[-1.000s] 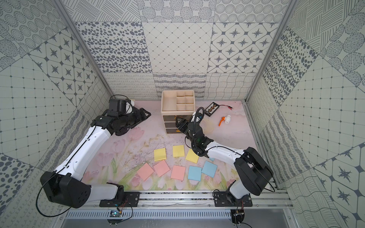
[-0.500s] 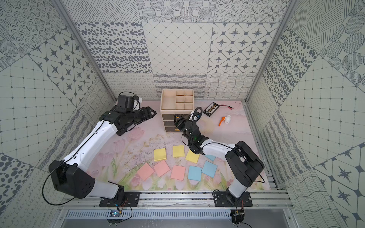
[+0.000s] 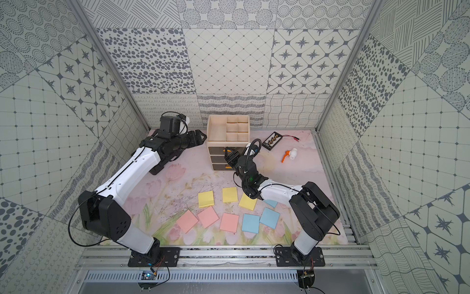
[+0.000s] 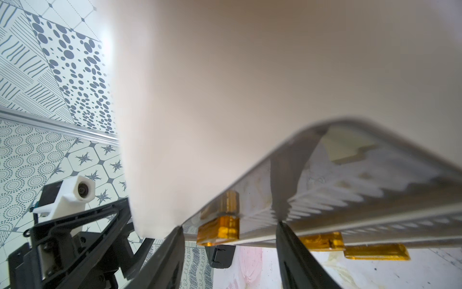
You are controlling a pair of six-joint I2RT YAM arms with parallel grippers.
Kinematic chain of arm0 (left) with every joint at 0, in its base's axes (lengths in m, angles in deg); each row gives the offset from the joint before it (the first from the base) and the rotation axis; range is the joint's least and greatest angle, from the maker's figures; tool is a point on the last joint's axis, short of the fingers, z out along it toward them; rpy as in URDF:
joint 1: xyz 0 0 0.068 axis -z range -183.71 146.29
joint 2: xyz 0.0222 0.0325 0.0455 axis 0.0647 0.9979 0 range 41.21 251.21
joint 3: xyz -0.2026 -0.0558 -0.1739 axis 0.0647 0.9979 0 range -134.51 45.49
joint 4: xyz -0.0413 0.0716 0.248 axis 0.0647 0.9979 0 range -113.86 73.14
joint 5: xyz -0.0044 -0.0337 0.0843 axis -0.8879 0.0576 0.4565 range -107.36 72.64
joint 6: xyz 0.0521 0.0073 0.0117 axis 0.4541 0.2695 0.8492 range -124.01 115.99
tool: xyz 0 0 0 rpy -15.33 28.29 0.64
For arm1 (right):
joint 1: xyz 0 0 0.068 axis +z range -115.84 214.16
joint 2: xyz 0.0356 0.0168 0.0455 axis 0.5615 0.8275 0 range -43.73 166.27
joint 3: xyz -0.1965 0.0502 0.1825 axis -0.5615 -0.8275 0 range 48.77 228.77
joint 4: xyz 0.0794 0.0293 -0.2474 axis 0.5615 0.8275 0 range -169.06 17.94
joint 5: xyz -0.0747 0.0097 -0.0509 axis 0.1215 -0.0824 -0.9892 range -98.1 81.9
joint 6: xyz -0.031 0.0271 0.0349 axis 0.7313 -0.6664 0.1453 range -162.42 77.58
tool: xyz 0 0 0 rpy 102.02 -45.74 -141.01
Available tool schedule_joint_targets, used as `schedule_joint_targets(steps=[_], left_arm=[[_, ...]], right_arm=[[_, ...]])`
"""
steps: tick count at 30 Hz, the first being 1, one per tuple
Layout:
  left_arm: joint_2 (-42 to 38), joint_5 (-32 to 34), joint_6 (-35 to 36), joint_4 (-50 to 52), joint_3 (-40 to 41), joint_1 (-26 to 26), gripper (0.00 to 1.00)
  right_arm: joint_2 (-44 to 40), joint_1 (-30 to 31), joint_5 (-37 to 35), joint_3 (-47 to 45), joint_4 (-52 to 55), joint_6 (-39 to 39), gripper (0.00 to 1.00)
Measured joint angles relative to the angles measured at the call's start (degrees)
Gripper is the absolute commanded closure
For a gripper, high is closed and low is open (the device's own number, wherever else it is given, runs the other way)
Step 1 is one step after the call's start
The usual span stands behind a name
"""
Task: Please put the sticky notes in the drawer by color
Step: Open the drawer in the storage box.
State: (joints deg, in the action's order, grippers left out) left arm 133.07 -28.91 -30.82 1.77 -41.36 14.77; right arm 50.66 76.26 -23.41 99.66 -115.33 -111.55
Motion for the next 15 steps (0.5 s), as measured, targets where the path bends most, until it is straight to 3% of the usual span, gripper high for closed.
schedule_joint_targets(steps=[8, 15], left_arm=[[4.4, -0.1, 2.3, -3.3, -3.4, 0.3, 0.19], [8.3, -1.1, 4.3, -4.8, -7.2, 1.2, 0.40]], right_arm=[[0.2, 0.0, -0.9, 0.0, -0.3, -1.2, 0.42], [0.2, 0.1, -1.9, 0.0, -0.9, -2.3, 0.39]])
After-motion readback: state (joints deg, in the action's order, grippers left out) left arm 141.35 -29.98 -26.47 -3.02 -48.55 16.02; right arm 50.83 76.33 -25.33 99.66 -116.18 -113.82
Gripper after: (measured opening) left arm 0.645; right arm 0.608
